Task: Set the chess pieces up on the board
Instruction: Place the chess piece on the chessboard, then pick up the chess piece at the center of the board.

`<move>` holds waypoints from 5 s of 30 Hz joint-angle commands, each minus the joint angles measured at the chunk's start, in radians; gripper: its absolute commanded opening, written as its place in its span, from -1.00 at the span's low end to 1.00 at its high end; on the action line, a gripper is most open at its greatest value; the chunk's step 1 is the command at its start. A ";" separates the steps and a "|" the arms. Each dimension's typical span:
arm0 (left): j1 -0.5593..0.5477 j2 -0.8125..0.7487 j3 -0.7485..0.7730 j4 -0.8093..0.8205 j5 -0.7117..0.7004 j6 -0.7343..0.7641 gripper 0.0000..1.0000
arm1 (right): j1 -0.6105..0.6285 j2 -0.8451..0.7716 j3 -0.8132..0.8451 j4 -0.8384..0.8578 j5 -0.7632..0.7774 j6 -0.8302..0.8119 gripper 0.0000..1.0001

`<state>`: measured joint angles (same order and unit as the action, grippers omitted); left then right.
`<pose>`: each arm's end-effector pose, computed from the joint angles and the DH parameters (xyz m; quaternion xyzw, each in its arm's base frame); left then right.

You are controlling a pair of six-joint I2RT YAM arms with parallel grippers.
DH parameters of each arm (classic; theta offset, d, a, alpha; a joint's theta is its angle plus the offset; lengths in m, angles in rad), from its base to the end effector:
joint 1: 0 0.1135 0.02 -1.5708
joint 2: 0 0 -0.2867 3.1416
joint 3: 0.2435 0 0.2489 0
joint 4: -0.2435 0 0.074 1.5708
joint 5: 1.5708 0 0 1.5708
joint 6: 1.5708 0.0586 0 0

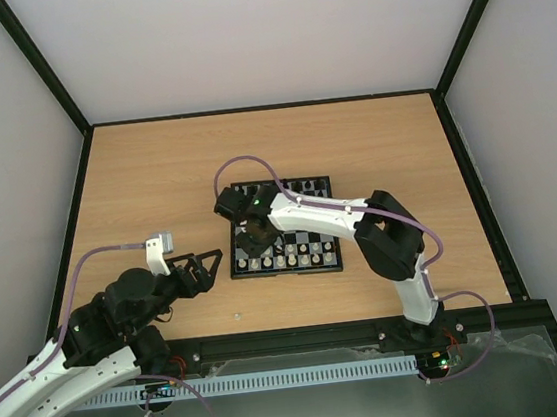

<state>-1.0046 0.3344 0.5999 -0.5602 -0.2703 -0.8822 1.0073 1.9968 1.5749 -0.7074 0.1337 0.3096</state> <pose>0.0622 -0.0687 0.2910 -0.0314 0.7994 -0.4143 0.4341 0.2416 0.3677 0.2110 -0.3190 0.9199 0.0821 0.2127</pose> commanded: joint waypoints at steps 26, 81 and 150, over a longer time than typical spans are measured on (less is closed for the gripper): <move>0.003 -0.008 0.010 0.010 -0.010 0.012 0.99 | -0.004 0.101 0.077 -0.039 -0.052 -0.027 -0.89; 0.003 -0.002 0.009 0.011 -0.012 0.013 0.98 | -0.014 0.076 0.081 0.007 -0.059 -0.028 -0.42; -0.245 0.968 0.058 -0.155 0.178 -0.246 -0.09 | -0.050 -1.005 -0.761 0.350 -0.146 0.181 0.82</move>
<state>-1.2369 1.3052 0.6548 -0.6834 -0.0727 -1.1122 0.9604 0.9997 0.8249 -0.3668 -0.0010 0.4973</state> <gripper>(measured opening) 0.473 0.914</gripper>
